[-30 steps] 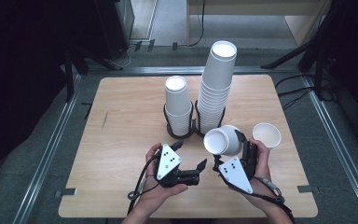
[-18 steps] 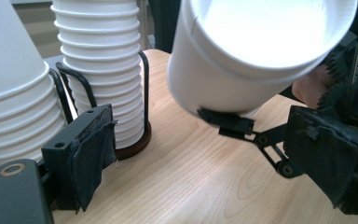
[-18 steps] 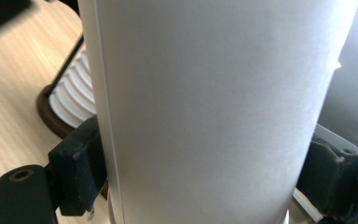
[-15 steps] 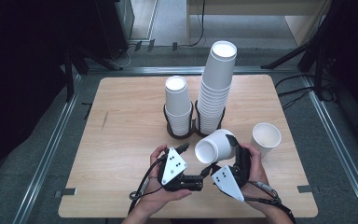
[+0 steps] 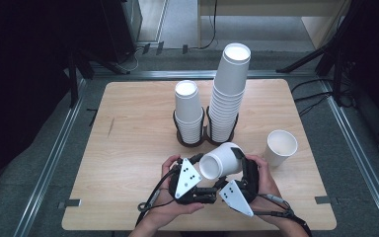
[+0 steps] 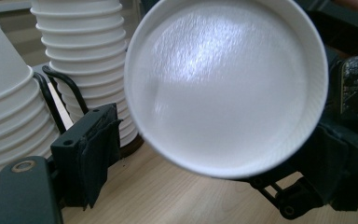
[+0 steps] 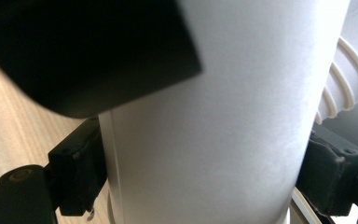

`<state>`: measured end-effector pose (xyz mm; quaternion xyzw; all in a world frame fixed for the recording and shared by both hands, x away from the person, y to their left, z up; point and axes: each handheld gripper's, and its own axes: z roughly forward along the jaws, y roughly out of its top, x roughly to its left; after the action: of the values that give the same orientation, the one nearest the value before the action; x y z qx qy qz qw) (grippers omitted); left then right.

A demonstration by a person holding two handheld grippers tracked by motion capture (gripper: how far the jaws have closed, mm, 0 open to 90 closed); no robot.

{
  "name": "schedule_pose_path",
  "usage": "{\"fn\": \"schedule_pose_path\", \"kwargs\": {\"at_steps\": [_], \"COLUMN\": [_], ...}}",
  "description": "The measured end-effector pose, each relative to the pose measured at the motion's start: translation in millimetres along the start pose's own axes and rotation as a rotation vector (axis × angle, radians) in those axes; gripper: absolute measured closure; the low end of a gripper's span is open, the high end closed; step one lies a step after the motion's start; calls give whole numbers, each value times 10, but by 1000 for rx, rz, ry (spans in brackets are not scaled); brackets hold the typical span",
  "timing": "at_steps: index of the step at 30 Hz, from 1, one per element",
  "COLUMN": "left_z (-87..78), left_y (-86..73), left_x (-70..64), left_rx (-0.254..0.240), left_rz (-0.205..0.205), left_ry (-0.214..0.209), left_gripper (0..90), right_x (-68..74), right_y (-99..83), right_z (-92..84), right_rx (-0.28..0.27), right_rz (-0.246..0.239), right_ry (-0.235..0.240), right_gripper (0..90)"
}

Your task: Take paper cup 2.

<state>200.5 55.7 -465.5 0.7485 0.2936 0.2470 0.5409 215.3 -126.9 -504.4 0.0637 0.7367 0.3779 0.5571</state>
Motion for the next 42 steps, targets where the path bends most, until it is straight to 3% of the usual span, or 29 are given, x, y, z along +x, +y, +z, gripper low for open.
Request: {"fn": "schedule_pose_path", "kwargs": {"at_steps": [17, 34, 42], "left_z": [-2, -16, -30], "left_y": [7, 6, -8], "left_x": [-29, -5, 39], "left_rx": [3, 12, 19], "left_rz": [16, -17, -30], "left_ry": [-22, -49, -73], "left_gripper": [144, 184, 208], "right_x": [54, 78, 69], "right_y": [5, 2, -3], "right_z": [-33, -47, -35], "right_rx": [-32, -40, -40], "right_rz": [-13, -25, 11], "right_ry": [77, 110, 146], "right_gripper": [144, 140, 106]}}
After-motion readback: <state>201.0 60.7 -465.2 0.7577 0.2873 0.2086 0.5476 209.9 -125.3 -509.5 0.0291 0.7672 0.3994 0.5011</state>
